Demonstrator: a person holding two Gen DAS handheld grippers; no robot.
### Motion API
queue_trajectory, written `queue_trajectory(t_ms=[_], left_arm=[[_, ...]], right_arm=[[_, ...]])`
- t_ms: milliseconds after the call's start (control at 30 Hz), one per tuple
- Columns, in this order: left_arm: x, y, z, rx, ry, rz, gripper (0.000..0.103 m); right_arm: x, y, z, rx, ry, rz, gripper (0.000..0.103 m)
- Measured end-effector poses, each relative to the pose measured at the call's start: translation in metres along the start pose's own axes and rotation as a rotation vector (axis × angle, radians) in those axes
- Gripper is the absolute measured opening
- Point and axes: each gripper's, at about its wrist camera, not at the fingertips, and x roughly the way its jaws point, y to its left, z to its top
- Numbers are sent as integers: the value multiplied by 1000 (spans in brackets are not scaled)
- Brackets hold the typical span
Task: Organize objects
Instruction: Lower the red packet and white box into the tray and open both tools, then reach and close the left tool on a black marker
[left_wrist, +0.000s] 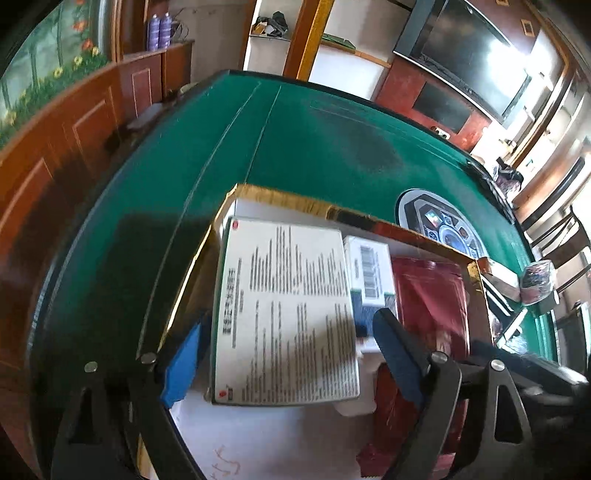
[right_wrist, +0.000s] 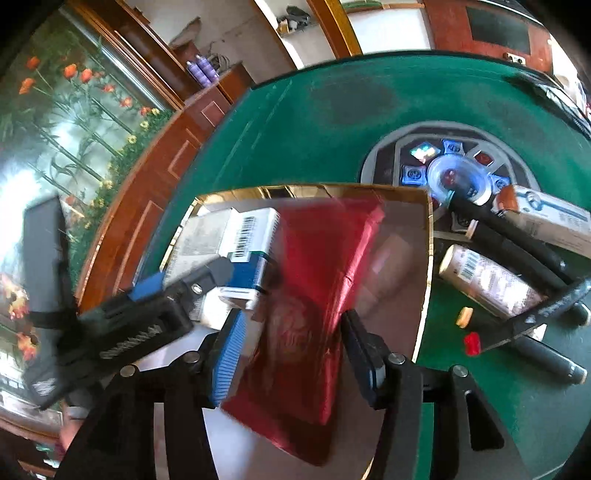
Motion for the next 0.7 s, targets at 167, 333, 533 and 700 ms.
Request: queue_trajectory(t_ms=[167, 333, 533, 700], left_arm=[[-8, 6, -16, -45, -79, 58, 87], [-21, 12, -31, -78, -131, 68, 87], [-71, 21, -32, -145, -174, -5, 88], [-110, -22, -49, -161, -170, -129, 93]], right_arm=[[-63, -3, -5, -28, -171, -68, 67], [-100, -4, -14, -67, -279, -81, 74], [-138, -55, -47, 7, -417, -167, 78], [-139, -140, -53, 168, -414, -254, 82]])
